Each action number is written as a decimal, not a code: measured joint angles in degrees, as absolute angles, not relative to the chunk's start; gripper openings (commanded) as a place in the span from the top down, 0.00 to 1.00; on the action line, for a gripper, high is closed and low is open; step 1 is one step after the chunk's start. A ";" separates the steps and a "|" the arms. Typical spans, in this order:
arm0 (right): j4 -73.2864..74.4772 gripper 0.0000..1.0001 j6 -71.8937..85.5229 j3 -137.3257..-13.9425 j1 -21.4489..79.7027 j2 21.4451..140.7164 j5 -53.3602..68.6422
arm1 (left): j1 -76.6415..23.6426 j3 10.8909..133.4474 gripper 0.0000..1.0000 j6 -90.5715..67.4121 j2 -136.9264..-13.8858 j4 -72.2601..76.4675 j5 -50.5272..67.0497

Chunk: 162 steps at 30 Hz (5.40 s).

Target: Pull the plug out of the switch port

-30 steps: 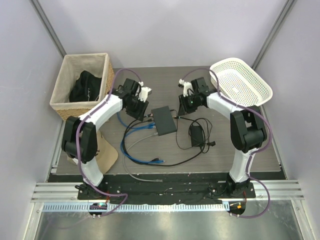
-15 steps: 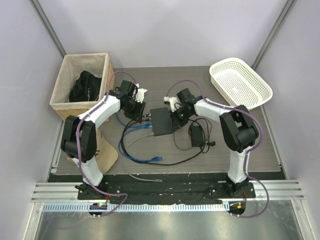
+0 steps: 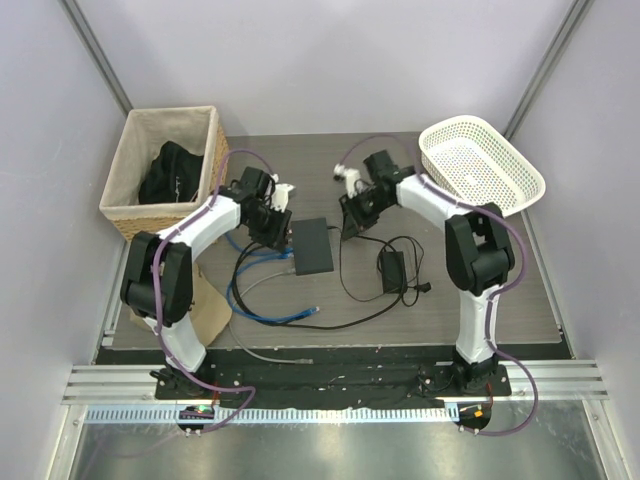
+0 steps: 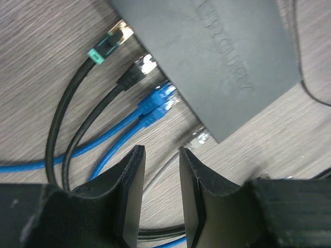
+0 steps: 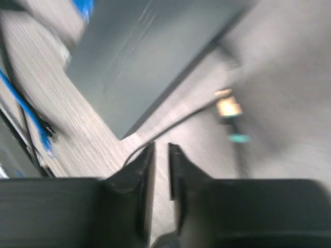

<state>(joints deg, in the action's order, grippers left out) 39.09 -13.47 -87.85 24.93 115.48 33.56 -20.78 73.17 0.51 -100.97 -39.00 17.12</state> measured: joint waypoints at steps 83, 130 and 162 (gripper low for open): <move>22.41 0.57 -70.11 -87.26 27.59 122.17 32.62 | -23.11 88.07 1.00 -12.05 -119.15 -35.38 25.80; 31.07 0.99 -78.13 -94.32 29.17 126.04 31.86 | -23.16 89.27 1.00 -11.55 -120.01 -35.59 25.39; 13.78 0.98 -80.77 -78.83 30.22 118.91 26.50 | -23.14 91.96 1.00 -11.40 -122.28 -36.10 27.53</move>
